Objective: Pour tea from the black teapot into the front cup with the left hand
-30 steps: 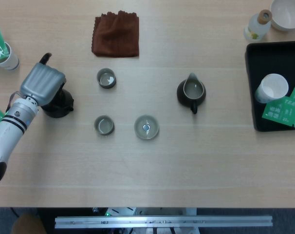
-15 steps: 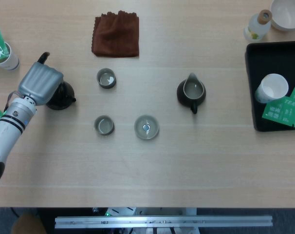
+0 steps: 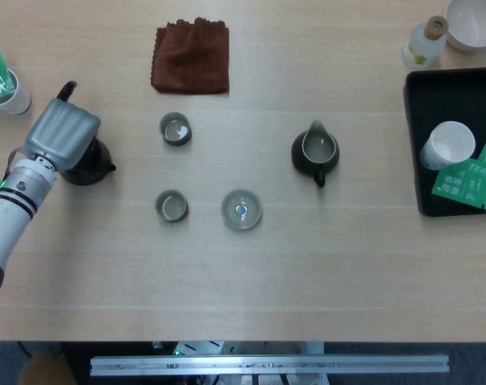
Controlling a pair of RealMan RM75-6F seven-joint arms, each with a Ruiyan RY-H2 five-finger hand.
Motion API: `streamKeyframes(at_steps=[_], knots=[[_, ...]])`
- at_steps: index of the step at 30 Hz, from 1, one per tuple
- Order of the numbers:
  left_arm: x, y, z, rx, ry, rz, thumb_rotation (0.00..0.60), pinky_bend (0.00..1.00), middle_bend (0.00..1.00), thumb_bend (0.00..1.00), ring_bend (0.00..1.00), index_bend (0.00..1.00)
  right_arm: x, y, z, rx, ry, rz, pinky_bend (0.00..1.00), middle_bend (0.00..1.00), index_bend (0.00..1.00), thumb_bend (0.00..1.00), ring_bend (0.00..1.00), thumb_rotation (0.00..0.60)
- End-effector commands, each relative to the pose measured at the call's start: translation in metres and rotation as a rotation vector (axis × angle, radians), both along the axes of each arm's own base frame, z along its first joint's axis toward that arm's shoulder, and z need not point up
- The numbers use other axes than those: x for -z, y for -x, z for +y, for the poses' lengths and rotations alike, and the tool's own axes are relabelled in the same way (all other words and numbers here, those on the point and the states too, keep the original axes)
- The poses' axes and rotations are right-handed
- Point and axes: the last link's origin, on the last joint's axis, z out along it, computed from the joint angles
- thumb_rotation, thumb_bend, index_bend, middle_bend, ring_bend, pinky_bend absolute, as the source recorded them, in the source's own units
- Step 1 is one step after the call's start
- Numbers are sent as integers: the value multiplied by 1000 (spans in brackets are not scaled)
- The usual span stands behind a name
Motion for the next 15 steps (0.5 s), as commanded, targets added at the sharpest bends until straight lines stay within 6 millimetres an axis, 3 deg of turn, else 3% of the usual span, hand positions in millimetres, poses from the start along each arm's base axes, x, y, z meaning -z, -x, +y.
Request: streamKeyframes(at_steps=[1, 3, 6, 13, 15], knots=[[-5, -2, -1, 4, -8, 13, 432, 94, 1000, 218, 818, 944, 0, 0, 0, -1, -1, -1, 0, 174, 211, 0, 0, 600], [-8, -4, -2, 3, -19, 10, 443, 94, 1000, 218, 819, 945, 1, -1, -1, -3, -3, -2, 0, 174, 211, 0, 0, 600], [-12, -7, -3, -2, -46, -13, 357, 94, 1000, 218, 824, 945, 2, -1, -1, -6, -6, -4, 0, 174, 211, 0, 0, 600], [-19, -9, -5, -26, -96, -52, 509, 94, 1000, 218, 825, 946, 3, -1, -2, -7, -8, -5, 0, 174, 211, 0, 0, 600], [-20, -9, -5, -39, -100, -61, 414, 94, 1000, 218, 825, 946, 3, -1, -2, -6, -8, -5, 0, 174, 211, 0, 0, 600]])
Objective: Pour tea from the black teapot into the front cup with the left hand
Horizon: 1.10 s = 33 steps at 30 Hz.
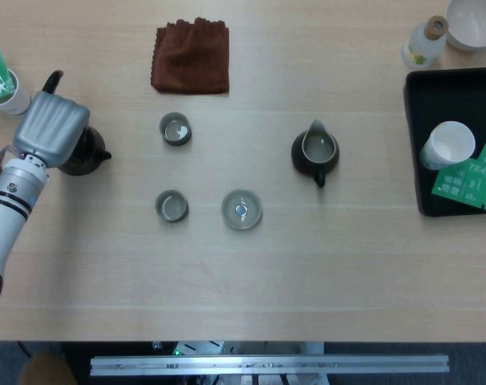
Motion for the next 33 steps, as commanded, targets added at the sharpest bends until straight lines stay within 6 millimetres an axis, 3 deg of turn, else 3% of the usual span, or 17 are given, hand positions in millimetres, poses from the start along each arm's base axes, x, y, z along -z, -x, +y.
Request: streamKeyframes(at_steps=[1, 2, 13, 16, 22, 31, 33], knots=[[-2, 0, -1, -20, -7, -20, 343, 95, 1000, 218, 825, 946, 0, 0, 0, 1, -1, -1, 0, 174, 211, 0, 0, 600], [-3, 0, -1, -29, -8, -29, 286, 95, 1000, 218, 825, 946, 0, 0, 0, 0, -1, -1, 0, 174, 211, 0, 0, 600], [-6, 0, -1, -82, -45, -76, 89, 95, 1000, 218, 827, 946, -1, -1, 1, -1, 2, 3, 0, 174, 211, 0, 0, 600], [-5, 1, -2, -106, -60, -94, 94, 95, 1000, 218, 828, 945, 0, -1, 1, -1, 1, 3, 0, 174, 211, 0, 0, 600], [-5, 0, -2, -127, -90, -116, 214, 95, 1000, 265, 832, 947, -1, -1, 2, 0, 2, 4, 0, 174, 211, 0, 0, 600], [-6, -1, -2, -133, -128, -161, 226, 95, 1000, 415, 852, 953, -1, -2, 2, 1, 3, 4, 0, 174, 211, 0, 0, 600], [-7, -1, -1, -126, -129, -160, 264, 95, 1000, 445, 852, 952, -2, -2, 2, 1, 5, 6, 0, 174, 211, 0, 0, 600]])
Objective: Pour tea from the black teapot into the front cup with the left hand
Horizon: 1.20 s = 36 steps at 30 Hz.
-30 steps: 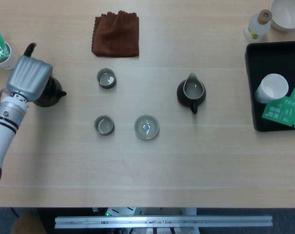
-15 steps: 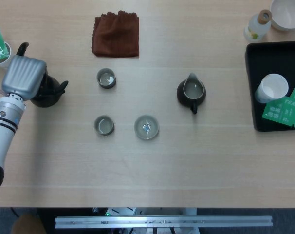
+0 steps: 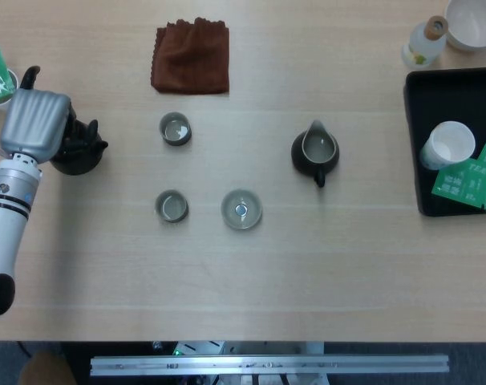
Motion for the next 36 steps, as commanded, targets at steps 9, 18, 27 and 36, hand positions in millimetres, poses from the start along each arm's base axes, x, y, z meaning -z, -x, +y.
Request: streamKeyframes(at_steps=[9, 18, 27, 36], knots=[[-6, -5, -3, 84, -23, -5, 507, 95, 1000, 489, 852, 934, 0, -1, 0, -3, -1, 1, 0, 174, 211, 0, 0, 600], [-9, -18, -11, 127, -24, -6, 497, 95, 1000, 488, 852, 933, 1, -1, 0, -4, -5, 0, 0, 174, 211, 0, 0, 600], [-3, -32, -22, 118, 6, -23, 371, 95, 1000, 489, 851, 928, 1, 1, 0, -2, -9, -4, 0, 174, 211, 0, 0, 600], [3, -46, -33, 116, 26, -24, 333, 95, 1000, 488, 851, 927, 0, 2, 1, -4, -9, -8, 0, 174, 211, 0, 0, 600]])
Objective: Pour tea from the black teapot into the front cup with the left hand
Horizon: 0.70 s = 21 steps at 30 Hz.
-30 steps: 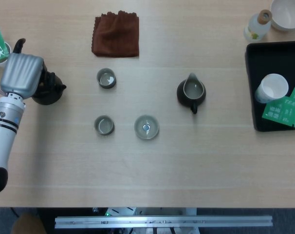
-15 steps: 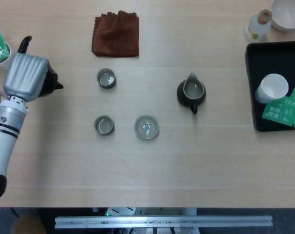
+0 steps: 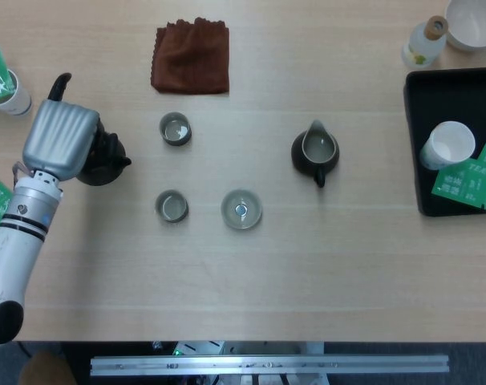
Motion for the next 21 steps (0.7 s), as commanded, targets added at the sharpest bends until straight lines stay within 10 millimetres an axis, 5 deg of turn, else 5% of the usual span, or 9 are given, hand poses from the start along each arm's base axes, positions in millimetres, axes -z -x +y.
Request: streamKeyframes(at_steps=[1, 21], knots=[[2, -5, -4, 2, 2, -2, 334, 95, 1000, 488, 851, 927, 0, 0, 0, -1, 0, -1, 0, 174, 211, 0, 0, 600], [30, -23, -37, 96, 2, 67, 327, 95, 1000, 488, 851, 921, -1, 6, 4, 5, -7, -6, 0, 174, 211, 0, 0, 600]])
